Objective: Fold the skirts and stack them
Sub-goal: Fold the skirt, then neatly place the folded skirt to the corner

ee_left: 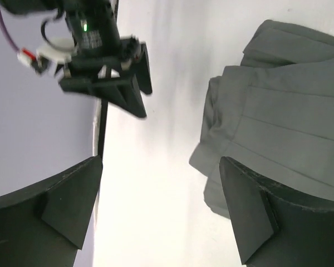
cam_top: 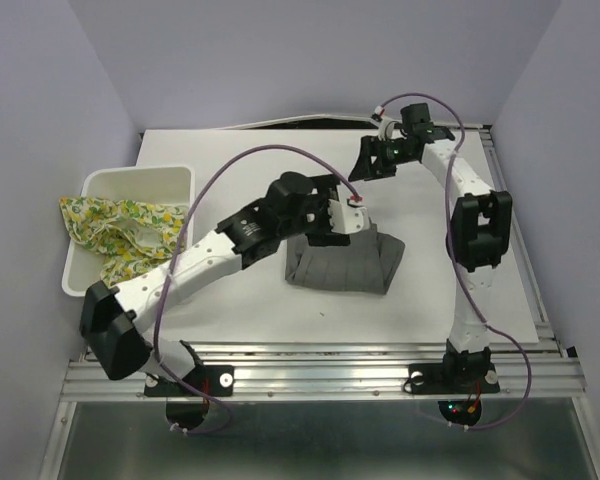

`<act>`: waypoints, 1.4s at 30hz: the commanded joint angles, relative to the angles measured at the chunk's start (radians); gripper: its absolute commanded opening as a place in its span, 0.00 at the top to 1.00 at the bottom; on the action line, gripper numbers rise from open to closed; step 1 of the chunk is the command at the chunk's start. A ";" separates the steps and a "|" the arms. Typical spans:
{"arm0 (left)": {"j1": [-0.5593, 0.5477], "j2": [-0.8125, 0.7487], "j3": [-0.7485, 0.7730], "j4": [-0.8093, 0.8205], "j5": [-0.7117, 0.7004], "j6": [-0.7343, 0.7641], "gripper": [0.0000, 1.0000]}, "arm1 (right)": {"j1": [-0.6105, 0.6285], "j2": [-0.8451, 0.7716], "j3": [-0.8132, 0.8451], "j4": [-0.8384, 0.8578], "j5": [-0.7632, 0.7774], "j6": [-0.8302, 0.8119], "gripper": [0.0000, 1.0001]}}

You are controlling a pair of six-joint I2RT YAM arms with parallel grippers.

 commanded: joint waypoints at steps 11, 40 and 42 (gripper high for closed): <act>0.429 -0.137 -0.030 0.010 0.382 -0.836 0.02 | 0.072 -0.533 -0.825 0.412 -0.349 0.503 0.09; 0.502 -0.311 -0.299 0.254 0.401 -0.946 0.01 | -0.060 -0.154 -0.632 0.185 -0.203 0.205 0.00; 0.502 -0.319 -0.294 0.258 0.406 -0.958 0.01 | -0.060 -0.241 -0.643 0.223 -0.082 0.231 0.00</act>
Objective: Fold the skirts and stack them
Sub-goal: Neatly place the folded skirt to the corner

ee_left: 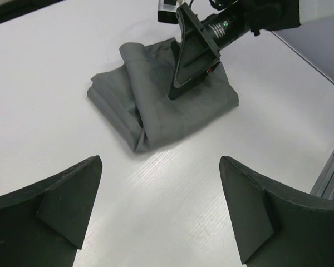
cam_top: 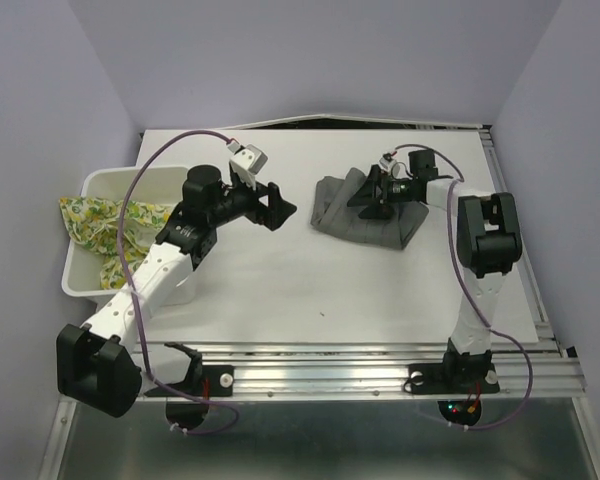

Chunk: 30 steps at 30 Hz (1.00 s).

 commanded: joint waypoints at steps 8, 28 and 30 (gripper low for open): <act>0.003 -0.115 0.020 0.029 -0.043 -0.006 0.01 | 0.064 -0.443 0.044 -0.333 0.783 -0.110 0.00; 0.006 -0.086 0.083 -0.061 -0.282 -0.096 0.01 | 0.371 -0.176 0.043 -0.375 1.480 0.006 0.04; 0.006 -0.081 0.074 -0.070 -0.278 -0.092 0.01 | 0.371 -0.153 0.010 -0.358 1.477 -0.079 0.05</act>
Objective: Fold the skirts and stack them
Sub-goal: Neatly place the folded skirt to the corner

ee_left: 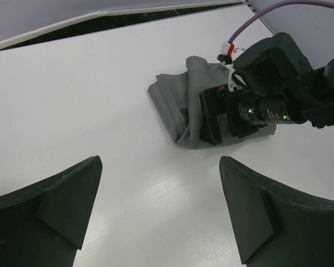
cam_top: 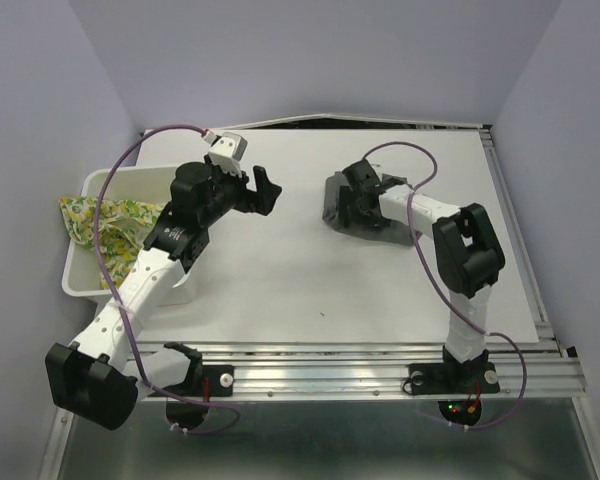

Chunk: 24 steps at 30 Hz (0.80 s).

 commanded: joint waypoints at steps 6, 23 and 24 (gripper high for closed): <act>0.002 -0.003 0.018 -0.013 -0.028 0.043 0.01 | -0.204 -0.011 -0.153 0.136 -0.093 -0.401 0.09; 0.002 0.031 0.055 -0.084 0.098 0.115 0.01 | -0.561 0.185 0.058 0.141 -0.467 -0.994 0.03; 0.002 0.034 0.058 -0.093 0.100 0.115 0.01 | -0.574 0.205 0.084 0.140 -0.475 -1.000 0.03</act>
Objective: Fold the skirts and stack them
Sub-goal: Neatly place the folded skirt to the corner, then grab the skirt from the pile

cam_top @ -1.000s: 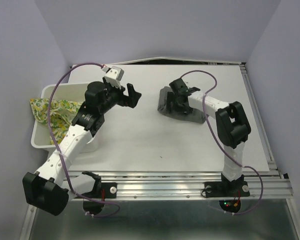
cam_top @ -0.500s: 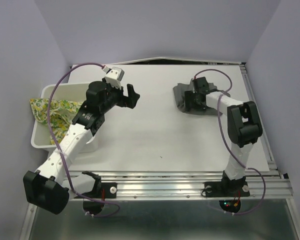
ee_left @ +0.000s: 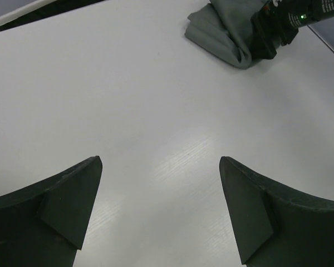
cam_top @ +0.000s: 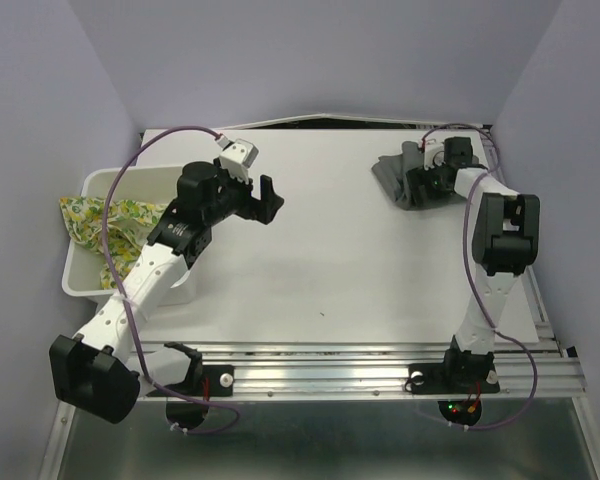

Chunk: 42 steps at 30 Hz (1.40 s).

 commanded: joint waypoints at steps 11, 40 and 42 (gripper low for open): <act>0.002 0.022 0.064 -0.046 0.001 0.075 0.01 | -0.034 0.393 0.442 -0.089 0.027 0.058 0.03; 0.244 0.109 0.607 -0.489 -0.162 0.263 0.02 | -0.004 -0.223 0.603 -0.377 -0.368 0.213 0.00; 0.336 0.091 0.623 -0.577 -0.101 0.337 0.02 | 0.018 -0.314 0.432 -0.397 -0.380 0.195 0.00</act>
